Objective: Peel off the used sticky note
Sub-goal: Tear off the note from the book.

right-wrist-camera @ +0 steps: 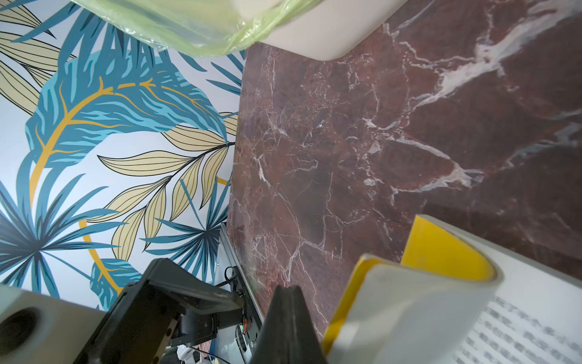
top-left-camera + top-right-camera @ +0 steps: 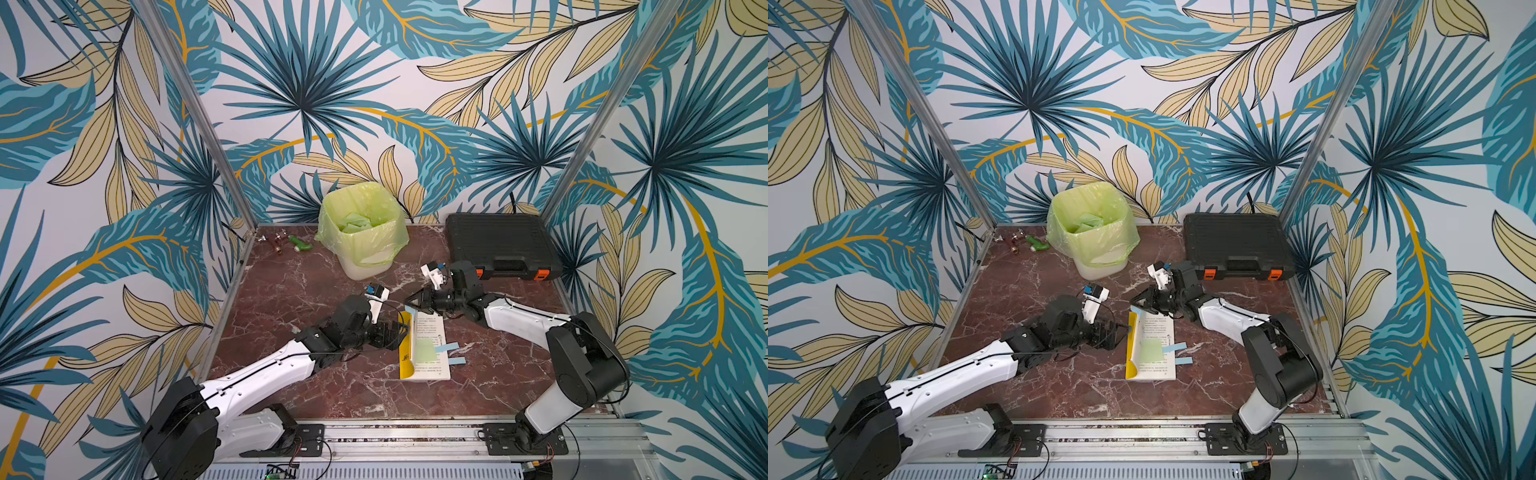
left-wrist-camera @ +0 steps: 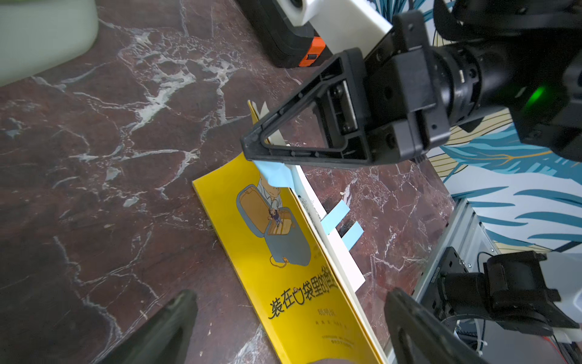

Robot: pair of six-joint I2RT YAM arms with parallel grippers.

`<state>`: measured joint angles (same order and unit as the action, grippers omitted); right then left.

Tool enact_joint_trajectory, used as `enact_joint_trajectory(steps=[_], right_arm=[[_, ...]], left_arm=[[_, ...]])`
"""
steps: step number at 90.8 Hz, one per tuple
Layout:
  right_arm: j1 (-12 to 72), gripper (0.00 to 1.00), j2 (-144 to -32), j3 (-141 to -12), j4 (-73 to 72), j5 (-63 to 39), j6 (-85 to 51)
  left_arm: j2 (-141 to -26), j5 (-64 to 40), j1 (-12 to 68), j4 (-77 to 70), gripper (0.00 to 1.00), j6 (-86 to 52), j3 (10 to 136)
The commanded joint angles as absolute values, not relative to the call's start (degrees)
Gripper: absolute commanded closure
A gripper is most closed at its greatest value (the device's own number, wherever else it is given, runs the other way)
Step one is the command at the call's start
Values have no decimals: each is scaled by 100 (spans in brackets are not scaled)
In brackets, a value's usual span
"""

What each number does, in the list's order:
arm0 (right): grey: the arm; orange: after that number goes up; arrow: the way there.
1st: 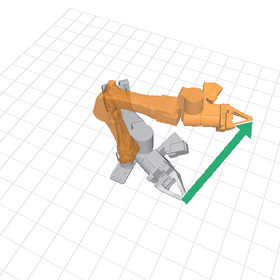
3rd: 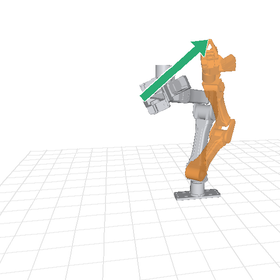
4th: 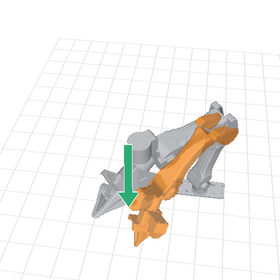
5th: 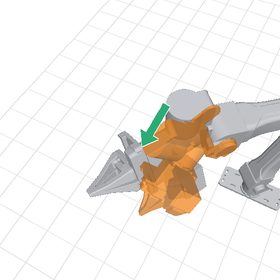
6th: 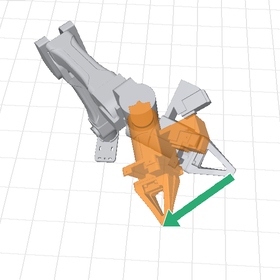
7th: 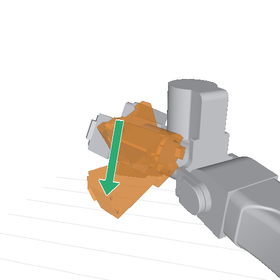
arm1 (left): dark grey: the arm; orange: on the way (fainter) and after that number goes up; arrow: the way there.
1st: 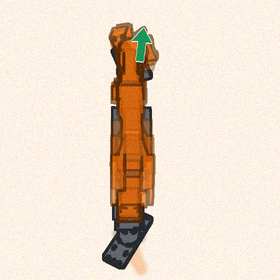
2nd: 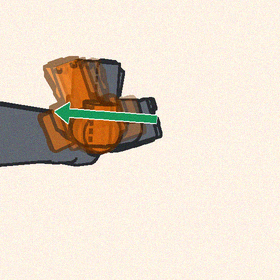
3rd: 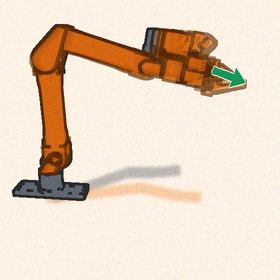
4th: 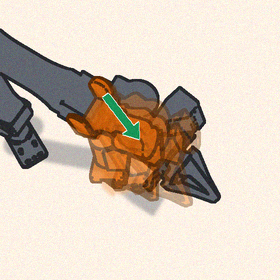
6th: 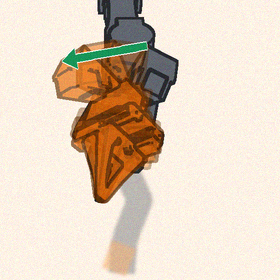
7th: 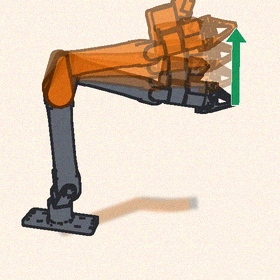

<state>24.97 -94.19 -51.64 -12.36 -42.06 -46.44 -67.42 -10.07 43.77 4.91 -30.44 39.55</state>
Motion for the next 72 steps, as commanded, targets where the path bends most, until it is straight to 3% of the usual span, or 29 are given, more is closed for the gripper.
enact_joint_trajectory(steps=[1, 36, 72], right_arm=[[2547, 100, -9498, -5246, -1531, -4245, -4781], [2578, 100, -9519, -5213, -1578, -4196, -4812], [2584, 100, -9479, -5160, -1665, -4142, -4861]], left_arm=[[-6807, -597, 4454, 6, 5, -3370, 3868], [-7357, -437, 4499, -828, 26, -4031, 3804], [-7656, -344, 4534, -1142, 35, -4402, 3751]])
